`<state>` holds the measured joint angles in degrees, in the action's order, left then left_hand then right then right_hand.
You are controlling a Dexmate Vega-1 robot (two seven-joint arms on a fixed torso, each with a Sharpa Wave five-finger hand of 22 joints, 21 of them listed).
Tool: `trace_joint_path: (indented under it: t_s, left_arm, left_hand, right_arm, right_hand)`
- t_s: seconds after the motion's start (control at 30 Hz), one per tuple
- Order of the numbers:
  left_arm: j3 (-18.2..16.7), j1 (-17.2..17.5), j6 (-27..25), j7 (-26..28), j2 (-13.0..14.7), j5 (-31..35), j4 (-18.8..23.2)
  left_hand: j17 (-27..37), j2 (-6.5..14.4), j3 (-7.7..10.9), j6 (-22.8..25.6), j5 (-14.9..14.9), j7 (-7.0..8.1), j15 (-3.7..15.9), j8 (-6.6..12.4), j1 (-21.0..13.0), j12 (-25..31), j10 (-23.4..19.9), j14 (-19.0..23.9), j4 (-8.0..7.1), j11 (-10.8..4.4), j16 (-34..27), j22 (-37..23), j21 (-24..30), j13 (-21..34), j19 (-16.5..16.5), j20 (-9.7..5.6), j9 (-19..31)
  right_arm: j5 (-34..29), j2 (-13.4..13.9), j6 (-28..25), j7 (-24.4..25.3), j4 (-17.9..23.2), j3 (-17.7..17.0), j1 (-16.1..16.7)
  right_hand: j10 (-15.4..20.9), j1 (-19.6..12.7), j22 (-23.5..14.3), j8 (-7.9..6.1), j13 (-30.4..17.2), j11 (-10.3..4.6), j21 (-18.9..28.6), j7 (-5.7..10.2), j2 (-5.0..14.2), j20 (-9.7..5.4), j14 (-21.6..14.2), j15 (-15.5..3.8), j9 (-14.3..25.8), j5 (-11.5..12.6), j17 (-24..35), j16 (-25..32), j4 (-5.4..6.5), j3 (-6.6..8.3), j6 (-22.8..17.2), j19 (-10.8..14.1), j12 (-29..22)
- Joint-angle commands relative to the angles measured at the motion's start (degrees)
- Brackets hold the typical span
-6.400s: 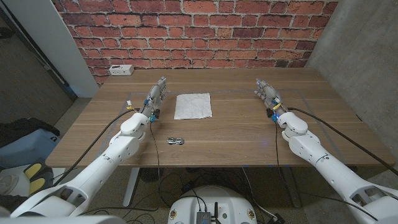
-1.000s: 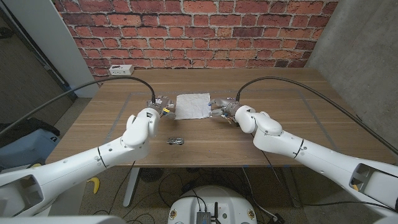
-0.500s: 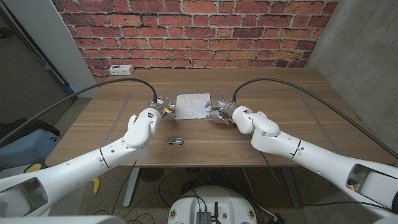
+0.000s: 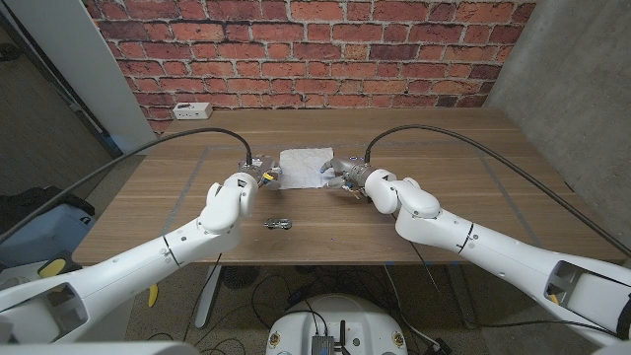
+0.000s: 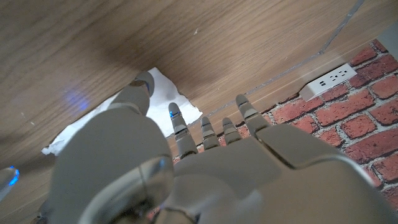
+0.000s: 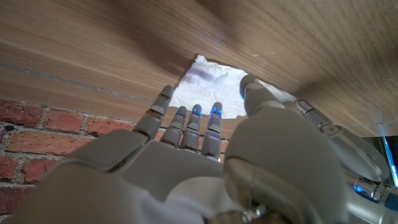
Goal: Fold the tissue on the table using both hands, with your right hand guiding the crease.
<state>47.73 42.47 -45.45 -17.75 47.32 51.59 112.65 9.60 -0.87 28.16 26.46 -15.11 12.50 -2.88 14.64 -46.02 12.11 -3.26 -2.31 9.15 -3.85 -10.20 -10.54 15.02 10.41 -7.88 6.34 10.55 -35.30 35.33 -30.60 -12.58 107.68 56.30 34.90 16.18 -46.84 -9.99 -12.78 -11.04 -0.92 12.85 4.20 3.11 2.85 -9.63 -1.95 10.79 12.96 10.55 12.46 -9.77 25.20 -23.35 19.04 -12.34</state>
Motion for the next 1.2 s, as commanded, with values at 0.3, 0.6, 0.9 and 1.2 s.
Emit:
trace_joint_path:
  t_s: [0.3, 0.6, 0.9, 1.2]
  left_arm:
    - [0.59, -1.44, 3.5, 1.69, -2.57, -2.83, -4.98]
    - [1.45, -1.86, 3.53, 2.52, -2.88, -2.6, -6.01]
    - [1.4, -1.14, 3.36, 5.85, -3.5, -2.45, -6.72]
    - [0.94, -0.55, 2.9, 8.16, -3.78, -3.07, -6.8]
  left_hand:
    - [0.12, 0.72, -1.16, 5.82, -0.18, 0.0, 0.47, 1.03, -2.98, 0.55, -1.88, 1.03, -0.17, -0.56, -0.37, -0.26, -0.22, 0.14, -1.45, -0.18, 0.23]
    - [0.1, 2.03, -2.29, 12.24, 0.2, -0.01, 0.86, 2.02, -5.19, 0.67, -3.74, 2.22, -0.36, -0.49, -0.39, -0.31, -0.35, 0.13, -2.33, -0.17, 0.22]
    - [0.07, 2.77, -5.31, 26.43, 1.65, -0.83, 2.48, 4.16, -8.69, 0.92, -8.3, 5.12, -0.39, -1.61, -0.58, -0.41, -0.34, 0.09, -4.53, -0.92, 0.1]
    - [0.03, 5.62, -6.15, 33.39, 2.88, -3.8, 4.41, 5.27, -10.75, 1.26, -12.05, 6.93, -0.64, -2.1, -0.53, -0.57, -0.06, 0.05, -5.93, -1.42, 0.29]
  right_arm:
    - [-0.22, -0.63, 1.48, 0.44, -0.77, -1.03, 0.68]
    - [0.24, -0.81, 1.87, 0.66, -1.24, -1.48, 0.86]
    - [0.39, -1.0, 2.25, 2.6, -2.18, -1.8, 1.52]
    - [-2.37, -2.31, 0.92, 3.44, -5.11, -0.08, 0.63]
  right_hand:
    - [0.61, -1.91, -0.3, 0.16, -0.25, -0.54, -0.41, 0.3, -0.01, -0.38, -0.48, -1.88, 0.27, 0.77, 0.37, -0.23, 0.15, -0.96, -0.93, 0.27, 0.3]
    - [1.0, -3.01, -0.31, 0.1, -0.29, -1.73, -0.51, 0.96, -0.25, -0.37, -0.59, -2.31, 0.3, 1.17, 0.43, -0.23, 0.31, -1.73, -1.85, 0.38, 0.4]
    - [1.49, -3.85, -0.33, 0.05, -0.32, -2.26, -0.43, 1.15, -0.41, -0.69, -1.09, -2.87, 0.31, 1.6, 0.48, -0.06, 0.43, -2.38, -2.51, 0.86, 0.42]
    - [3.04, -7.43, -0.41, -0.76, -0.34, -3.75, -0.3, 2.88, -0.42, -1.71, -2.62, -4.49, 0.32, 2.56, 0.58, 0.43, 0.15, -3.26, -6.38, 1.67, 0.22]
